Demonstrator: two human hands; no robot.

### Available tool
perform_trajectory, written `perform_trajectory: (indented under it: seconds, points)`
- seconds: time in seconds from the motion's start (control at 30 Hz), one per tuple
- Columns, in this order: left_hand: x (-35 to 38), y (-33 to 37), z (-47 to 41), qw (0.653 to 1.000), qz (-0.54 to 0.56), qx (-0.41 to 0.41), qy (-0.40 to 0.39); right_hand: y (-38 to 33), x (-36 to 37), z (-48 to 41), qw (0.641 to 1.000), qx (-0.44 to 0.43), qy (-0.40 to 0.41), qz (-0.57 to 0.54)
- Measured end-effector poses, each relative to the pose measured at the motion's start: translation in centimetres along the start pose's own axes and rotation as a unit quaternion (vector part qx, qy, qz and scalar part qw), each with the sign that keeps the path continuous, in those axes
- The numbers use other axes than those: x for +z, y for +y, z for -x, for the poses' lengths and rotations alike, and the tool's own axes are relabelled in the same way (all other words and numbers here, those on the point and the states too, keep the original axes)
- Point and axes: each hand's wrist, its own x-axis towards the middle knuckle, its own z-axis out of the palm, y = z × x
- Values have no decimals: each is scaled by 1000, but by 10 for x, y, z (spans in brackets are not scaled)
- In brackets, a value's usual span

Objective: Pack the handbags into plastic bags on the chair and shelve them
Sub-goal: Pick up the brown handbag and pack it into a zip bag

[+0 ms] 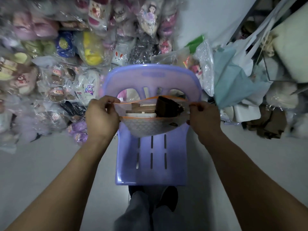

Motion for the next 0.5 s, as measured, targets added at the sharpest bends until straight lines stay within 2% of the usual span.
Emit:
perform_trajectory:
  seconds: [0.17,0.27,0.5]
  points:
    - [-69,89,14,996,83,7,34,-79,-69,27,997,-63,38,3]
    - [-109,148,25,992,113,24,49,-124,-112,48,993,-93,59,-31]
    - [-175,274,24,969,240,11,52,-227,-208,82,984,-165,43,-60]
